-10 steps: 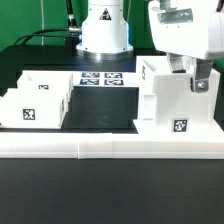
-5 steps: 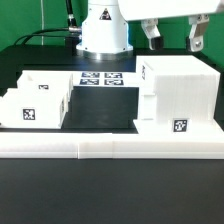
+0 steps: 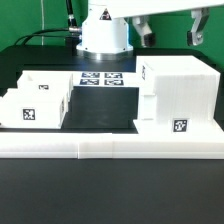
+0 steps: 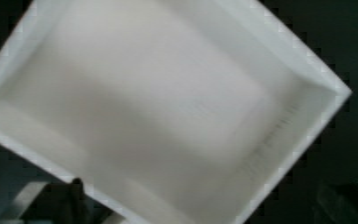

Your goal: Assemble drawer

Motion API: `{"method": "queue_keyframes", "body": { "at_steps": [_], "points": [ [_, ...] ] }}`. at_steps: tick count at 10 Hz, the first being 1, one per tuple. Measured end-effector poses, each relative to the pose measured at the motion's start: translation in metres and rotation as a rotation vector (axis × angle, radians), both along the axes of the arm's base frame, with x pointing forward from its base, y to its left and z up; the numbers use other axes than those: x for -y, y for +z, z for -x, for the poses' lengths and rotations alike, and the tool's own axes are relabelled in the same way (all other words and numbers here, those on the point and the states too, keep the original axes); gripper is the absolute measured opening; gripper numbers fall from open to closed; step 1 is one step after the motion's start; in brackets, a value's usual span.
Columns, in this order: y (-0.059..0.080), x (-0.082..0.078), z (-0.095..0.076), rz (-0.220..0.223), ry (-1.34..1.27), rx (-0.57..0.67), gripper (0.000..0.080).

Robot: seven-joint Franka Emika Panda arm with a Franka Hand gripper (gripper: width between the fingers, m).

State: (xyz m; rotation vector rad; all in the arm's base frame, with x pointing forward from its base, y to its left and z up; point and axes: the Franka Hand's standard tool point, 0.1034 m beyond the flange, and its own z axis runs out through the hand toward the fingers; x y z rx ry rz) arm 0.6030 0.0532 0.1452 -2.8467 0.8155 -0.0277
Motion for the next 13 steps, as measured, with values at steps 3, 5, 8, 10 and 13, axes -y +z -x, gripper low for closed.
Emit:
{"method": "queue_keyframes", "body": {
  "at_steps": [3, 5, 8, 10, 13],
  "points": [
    [-0.011, 0.046, 0.013, 0.053, 0.355, 0.043, 0.0649],
    [-0.014, 0.059, 0.015, 0.072, 0.488, 0.067, 0.0649],
    [-0.015, 0.061, 0.016, 0.082, 0.621, 0.083, 0.0649],
    [-0.024, 0.092, 0.029, 0.108, 0.607, 0.048, 0.0649],
    [-0.049, 0.123, 0.044, 0.142, 0.597, 0.043, 0.0649]
  ]
}}
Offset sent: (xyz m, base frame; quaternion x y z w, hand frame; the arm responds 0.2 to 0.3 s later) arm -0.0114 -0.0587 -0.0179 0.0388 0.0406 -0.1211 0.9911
